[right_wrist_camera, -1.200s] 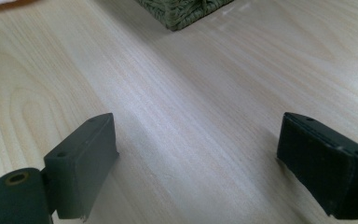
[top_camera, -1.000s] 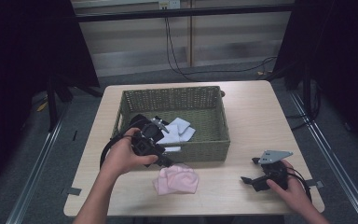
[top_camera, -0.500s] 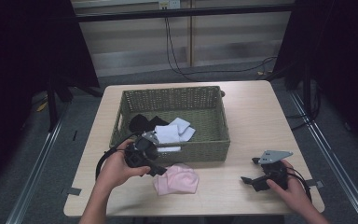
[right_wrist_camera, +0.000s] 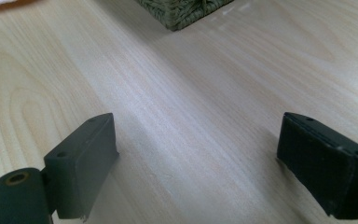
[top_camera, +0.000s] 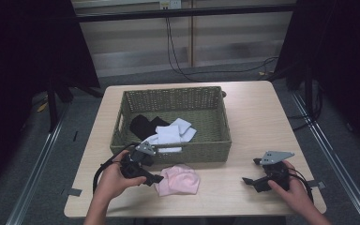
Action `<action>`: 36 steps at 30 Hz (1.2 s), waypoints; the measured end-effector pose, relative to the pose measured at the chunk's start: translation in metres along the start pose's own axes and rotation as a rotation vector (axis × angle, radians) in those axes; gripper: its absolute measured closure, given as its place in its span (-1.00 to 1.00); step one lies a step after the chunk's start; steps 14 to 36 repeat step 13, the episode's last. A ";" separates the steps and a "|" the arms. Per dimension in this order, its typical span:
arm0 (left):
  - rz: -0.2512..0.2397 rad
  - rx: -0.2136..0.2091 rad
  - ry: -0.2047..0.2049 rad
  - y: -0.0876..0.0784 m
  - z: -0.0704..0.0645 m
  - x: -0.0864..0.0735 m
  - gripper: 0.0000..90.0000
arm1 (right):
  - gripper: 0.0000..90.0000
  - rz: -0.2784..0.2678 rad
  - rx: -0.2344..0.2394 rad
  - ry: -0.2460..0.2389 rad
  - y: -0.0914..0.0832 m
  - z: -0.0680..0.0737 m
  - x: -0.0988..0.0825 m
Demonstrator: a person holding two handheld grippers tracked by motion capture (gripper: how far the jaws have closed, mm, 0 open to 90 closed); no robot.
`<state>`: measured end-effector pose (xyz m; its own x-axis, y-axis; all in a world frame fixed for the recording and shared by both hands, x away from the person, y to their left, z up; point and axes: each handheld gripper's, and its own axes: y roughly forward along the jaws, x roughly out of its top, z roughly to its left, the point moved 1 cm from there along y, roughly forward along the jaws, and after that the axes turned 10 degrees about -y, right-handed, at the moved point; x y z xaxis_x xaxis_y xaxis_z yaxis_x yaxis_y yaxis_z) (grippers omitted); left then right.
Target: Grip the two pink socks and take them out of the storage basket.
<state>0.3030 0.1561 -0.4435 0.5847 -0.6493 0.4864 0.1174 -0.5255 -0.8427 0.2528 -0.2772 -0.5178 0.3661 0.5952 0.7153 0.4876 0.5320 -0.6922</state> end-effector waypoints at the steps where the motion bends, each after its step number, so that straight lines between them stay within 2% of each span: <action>1: 0.004 -0.001 0.011 0.001 0.001 -0.002 -0.39 | -0.75 0.000 0.000 0.000 0.000 0.000 0.000; 4: -0.012 -0.002 -0.005 0.006 0.003 -0.007 -0.41 | -0.75 0.000 0.000 0.001 0.000 0.000 0.000; 7: -0.012 -0.005 0.003 0.007 0.003 -0.011 -0.42 | -0.75 0.000 0.000 0.000 0.000 0.000 0.000; 13: -0.045 -0.018 0.006 -0.001 -0.002 -0.011 -0.43 | -0.75 0.000 0.000 0.000 0.000 0.000 0.000; 36: -0.045 -0.018 0.006 -0.001 -0.002 -0.011 -0.43 | -0.75 0.000 0.000 0.000 0.000 0.000 0.000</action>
